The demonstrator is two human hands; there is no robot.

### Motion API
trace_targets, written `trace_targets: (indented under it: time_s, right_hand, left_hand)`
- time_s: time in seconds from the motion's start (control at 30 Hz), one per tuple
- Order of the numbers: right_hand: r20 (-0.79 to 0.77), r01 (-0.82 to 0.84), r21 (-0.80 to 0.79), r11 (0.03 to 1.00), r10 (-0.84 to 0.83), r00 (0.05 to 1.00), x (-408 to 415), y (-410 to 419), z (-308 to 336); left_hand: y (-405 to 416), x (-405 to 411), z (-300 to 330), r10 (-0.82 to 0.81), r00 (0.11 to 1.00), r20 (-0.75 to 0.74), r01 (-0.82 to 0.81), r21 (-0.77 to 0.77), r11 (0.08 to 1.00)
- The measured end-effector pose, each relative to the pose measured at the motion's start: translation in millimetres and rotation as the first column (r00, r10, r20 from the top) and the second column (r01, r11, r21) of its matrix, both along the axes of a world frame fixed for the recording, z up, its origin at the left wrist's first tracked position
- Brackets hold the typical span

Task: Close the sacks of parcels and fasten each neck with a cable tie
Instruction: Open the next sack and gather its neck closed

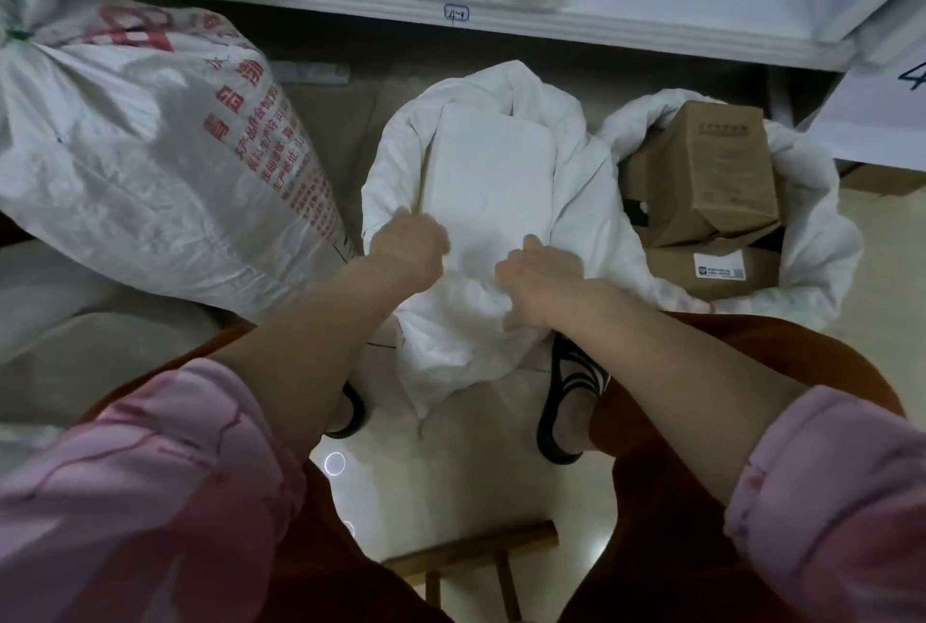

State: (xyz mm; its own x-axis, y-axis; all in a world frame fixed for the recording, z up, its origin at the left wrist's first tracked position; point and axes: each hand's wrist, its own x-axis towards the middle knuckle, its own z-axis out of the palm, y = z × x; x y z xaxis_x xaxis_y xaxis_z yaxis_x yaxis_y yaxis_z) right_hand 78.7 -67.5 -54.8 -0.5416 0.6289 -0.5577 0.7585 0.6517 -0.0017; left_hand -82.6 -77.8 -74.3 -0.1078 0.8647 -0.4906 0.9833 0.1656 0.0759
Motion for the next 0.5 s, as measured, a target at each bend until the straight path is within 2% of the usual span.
trace_targets:
  time_s: [0.03,0.1,0.2,0.27,0.37,0.5]
  right_hand:
    - [-0.013,0.002,-0.013,1.0,-0.003,1.0,-2,-3,-2]
    - [-0.033,0.028,-0.042,0.999,-0.029,0.999,-3,-9,-8]
    - [-0.037,0.028,-0.043,0.999,-0.029,0.999,1,-11,-9]
    - [-0.007,-0.057,-0.043,0.997,0.057,0.998,12,-8,-2]
    - [0.123,-0.207,-0.032,0.978,0.209,0.97,39,-4,11]
    - [0.197,-0.233,-0.071,0.97,0.243,0.95,53,-11,19]
  left_hand:
    - [2,2,-1,-0.06,0.998,-0.005,0.06,0.031,0.998]
    - [7,7,-6,-0.218,0.975,-0.051,0.216,-0.038,0.976]
    - [18,10,-19,-0.302,0.939,-0.162,0.279,-0.149,0.949]
    - [26,12,-19,-0.311,0.93,-0.194,0.284,-0.155,0.946]
    - [36,17,-16,-0.263,0.947,-0.185,0.237,-0.151,0.96]
    - [34,27,-11,-0.19,0.967,-0.17,0.167,-0.138,0.976]
